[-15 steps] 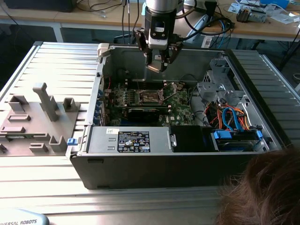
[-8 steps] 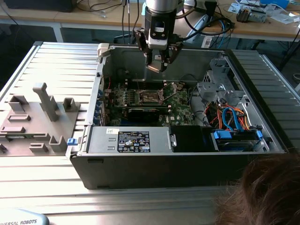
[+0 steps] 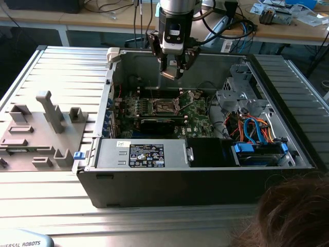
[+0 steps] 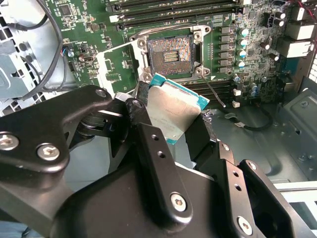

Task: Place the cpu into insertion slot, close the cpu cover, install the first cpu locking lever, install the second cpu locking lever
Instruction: 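Place the cpu into insertion slot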

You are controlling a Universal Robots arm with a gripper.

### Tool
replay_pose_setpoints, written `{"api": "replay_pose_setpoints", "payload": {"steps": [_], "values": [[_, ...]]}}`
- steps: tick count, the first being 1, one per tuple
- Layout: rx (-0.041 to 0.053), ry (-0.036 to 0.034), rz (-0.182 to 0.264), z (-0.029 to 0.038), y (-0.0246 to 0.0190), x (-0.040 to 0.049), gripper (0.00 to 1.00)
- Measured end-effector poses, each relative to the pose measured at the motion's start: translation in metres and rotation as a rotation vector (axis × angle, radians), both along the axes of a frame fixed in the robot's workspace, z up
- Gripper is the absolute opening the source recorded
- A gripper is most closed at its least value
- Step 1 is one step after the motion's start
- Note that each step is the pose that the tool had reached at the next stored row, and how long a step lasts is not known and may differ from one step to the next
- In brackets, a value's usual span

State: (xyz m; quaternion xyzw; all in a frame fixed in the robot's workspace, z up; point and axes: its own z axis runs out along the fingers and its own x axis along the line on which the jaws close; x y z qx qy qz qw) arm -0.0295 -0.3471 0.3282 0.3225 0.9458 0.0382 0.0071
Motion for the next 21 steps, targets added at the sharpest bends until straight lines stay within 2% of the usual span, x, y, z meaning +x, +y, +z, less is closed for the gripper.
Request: {"api": "replay_pose_setpoints", "payload": {"steps": [21], "values": [[0.0,0.0,-0.012,-0.0006,0.0,0.0,0.54]]}}
